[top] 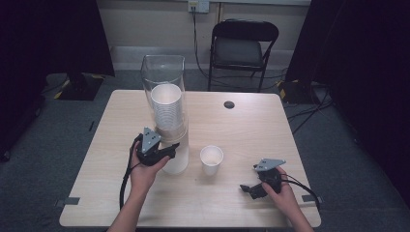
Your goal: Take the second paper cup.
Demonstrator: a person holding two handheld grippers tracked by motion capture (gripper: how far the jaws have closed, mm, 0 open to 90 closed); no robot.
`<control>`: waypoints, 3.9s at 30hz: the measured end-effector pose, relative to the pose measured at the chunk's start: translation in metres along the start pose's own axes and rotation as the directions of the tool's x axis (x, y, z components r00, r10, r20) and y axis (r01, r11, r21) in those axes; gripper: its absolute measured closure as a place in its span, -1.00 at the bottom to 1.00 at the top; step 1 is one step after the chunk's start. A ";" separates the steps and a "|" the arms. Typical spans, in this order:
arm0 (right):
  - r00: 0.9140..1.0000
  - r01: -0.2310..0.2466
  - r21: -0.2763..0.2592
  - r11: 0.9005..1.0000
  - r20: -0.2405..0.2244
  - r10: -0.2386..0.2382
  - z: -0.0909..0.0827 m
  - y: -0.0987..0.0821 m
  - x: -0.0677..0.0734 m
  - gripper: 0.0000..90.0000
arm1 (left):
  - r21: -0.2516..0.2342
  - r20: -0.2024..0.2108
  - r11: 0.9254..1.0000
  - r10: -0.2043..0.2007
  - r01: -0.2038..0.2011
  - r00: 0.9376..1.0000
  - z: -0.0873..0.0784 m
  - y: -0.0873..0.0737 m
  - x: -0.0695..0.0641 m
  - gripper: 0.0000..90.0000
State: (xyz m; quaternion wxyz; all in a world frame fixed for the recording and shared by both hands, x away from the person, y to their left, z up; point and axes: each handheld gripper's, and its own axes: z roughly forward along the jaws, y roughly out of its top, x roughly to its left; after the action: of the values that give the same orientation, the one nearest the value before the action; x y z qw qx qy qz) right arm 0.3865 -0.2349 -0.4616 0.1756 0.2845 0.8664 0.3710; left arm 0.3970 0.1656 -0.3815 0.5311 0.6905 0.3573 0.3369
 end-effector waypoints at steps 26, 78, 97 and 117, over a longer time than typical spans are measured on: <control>1.000 0.001 0.000 1.000 0.000 -0.001 0.000 0.000 0.000 -0.98 | 0.024 -0.014 0.999 0.027 -0.026 1.000 0.000 -0.004 -0.003 -0.22; 1.000 0.003 0.003 1.000 -0.002 -0.003 0.000 0.000 -0.001 -1.00 | -0.121 0.011 0.992 -0.033 0.034 0.999 0.016 -0.003 -0.006 -0.61; 1.000 0.002 0.004 1.000 -0.001 -0.002 0.000 0.000 -0.001 -1.00 | -0.044 -0.049 0.999 -0.026 0.023 0.998 0.017 -0.005 -0.008 -0.25; 1.000 0.006 0.005 1.000 -0.007 -0.006 -0.001 -0.001 -0.002 -1.00 | 0.287 0.043 0.958 -0.024 0.011 0.999 0.012 -0.070 -0.010 -0.21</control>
State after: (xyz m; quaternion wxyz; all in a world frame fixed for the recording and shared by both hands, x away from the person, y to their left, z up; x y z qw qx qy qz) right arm 0.3870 -0.2377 -0.4617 0.1727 0.2809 0.8687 0.3695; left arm 0.3927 0.1643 -0.4535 0.4365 0.7646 0.3960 0.2609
